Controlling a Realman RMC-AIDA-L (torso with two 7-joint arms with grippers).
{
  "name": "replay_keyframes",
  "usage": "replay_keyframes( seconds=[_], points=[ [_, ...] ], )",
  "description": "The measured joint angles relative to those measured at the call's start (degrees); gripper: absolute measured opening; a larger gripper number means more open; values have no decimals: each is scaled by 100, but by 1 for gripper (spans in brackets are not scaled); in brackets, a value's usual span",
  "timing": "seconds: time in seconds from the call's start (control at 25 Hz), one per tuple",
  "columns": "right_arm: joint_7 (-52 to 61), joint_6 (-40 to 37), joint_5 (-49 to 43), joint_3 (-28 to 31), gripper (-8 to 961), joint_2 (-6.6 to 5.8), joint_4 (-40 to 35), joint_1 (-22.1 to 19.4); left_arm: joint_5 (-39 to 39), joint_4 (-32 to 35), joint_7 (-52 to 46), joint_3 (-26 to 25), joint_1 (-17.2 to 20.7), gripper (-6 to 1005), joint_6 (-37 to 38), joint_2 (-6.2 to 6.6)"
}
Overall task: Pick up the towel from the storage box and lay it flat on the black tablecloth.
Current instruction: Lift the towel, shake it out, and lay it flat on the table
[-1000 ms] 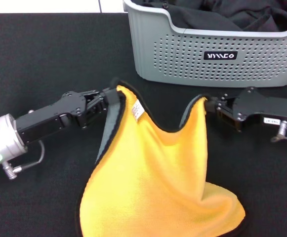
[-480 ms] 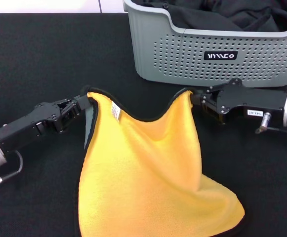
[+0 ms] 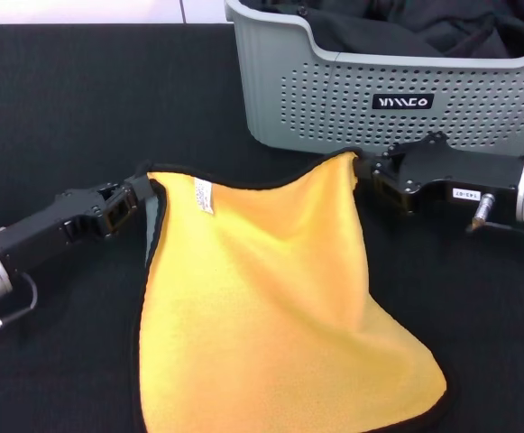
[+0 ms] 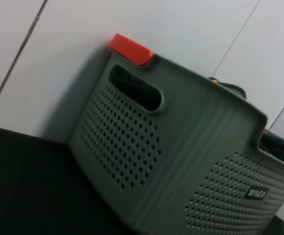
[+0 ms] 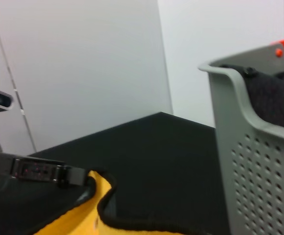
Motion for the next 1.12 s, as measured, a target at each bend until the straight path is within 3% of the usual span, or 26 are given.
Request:
replay_keyframes(
  seconds=[0.72,1.12],
  points=[
    [144,-826,5,-385,149,5,4,-32,1156,190,-257,13,-524,98,-288,49],
    [102,-934,91,-402,153,5,7,-15,1849,1286,-765,-5,-590,104,-459,109]
  ],
)
